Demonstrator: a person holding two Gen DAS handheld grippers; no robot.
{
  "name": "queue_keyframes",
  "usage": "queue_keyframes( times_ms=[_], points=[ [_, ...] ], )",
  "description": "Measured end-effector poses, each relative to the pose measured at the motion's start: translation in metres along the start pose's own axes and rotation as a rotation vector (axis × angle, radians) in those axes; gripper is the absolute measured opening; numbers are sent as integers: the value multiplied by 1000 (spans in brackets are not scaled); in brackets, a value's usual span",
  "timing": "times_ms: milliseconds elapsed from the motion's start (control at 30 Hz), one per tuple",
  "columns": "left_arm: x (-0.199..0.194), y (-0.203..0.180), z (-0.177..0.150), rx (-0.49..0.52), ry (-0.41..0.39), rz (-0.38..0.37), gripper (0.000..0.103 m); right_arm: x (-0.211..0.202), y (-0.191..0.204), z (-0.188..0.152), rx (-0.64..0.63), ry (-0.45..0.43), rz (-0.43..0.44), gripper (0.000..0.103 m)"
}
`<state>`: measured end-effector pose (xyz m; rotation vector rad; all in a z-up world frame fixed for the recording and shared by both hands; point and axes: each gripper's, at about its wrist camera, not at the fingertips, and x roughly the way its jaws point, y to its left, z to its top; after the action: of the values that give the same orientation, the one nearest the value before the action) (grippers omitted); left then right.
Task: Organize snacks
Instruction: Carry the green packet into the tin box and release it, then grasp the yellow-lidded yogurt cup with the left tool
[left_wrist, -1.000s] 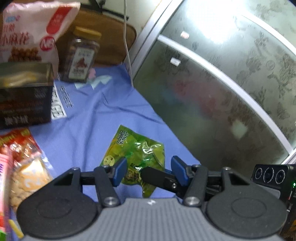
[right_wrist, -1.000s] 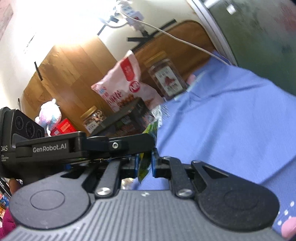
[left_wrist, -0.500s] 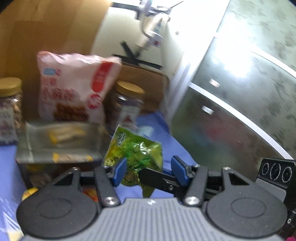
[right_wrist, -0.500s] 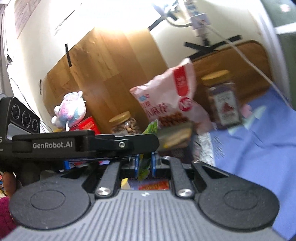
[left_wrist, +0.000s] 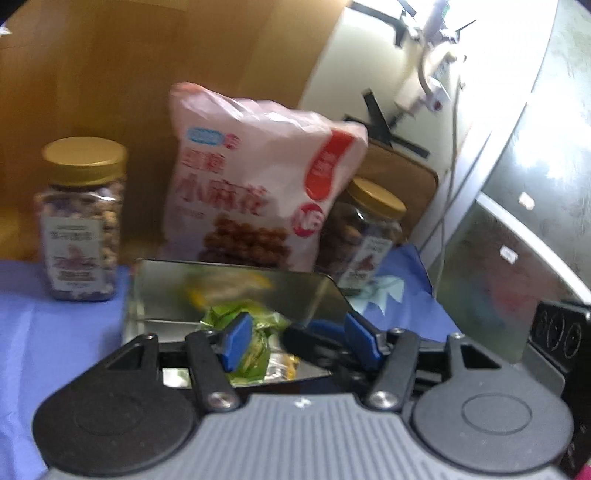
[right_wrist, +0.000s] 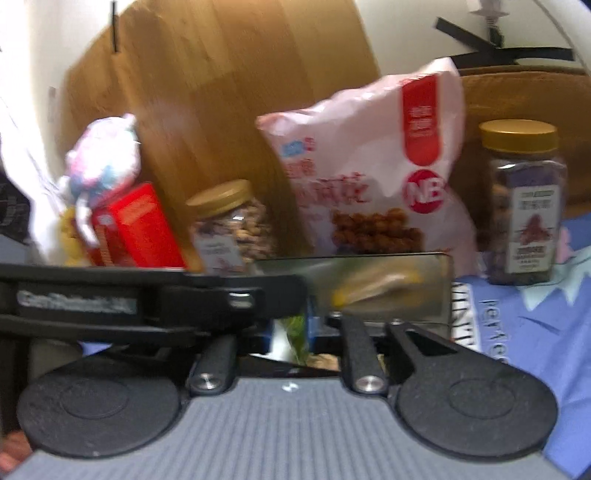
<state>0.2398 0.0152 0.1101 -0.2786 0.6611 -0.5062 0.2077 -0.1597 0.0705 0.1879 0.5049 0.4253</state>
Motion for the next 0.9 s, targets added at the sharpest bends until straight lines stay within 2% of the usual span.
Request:
queue_keyframes(
  times_ms=[133, 200, 300, 400, 467, 533, 667, 733, 767, 800, 900],
  points=[
    [-49, 34, -10, -51, -85, 5, 59, -33, -10, -6, 40, -70, -12, 40],
    [-68, 54, -22, -99, -93, 27, 59, -46, -13, -12, 75, -66, 23, 40],
    [-81, 80, -45, -177, -66, 60, 59, -48, -4, -25, 71, 17, 109, 40],
    [-79, 97, -67, -247, -16, 51, 59, -29, 22, -40, 3, 145, 170, 45],
    [-74, 99, -74, -268, 6, 26, 59, -15, 43, -49, -87, 208, 166, 46],
    [-67, 96, -75, -262, 23, -2, 59, -4, 61, -56, -180, 236, 151, 46],
    [-51, 90, -77, -235, 63, -13, 49, 17, 84, -60, -304, 283, 119, 46],
    [-44, 95, -78, -255, 77, -20, 40, 28, 88, -60, -332, 305, 100, 45],
    [-43, 98, -80, -272, 83, -30, 36, 33, 89, -61, -338, 319, 96, 42],
    [-42, 102, -82, -290, 92, -37, 28, 36, 90, -61, -339, 325, 96, 41],
    [-55, 106, -86, -304, 68, -37, 27, 35, 99, -65, -366, 312, 88, 40]
  ],
)
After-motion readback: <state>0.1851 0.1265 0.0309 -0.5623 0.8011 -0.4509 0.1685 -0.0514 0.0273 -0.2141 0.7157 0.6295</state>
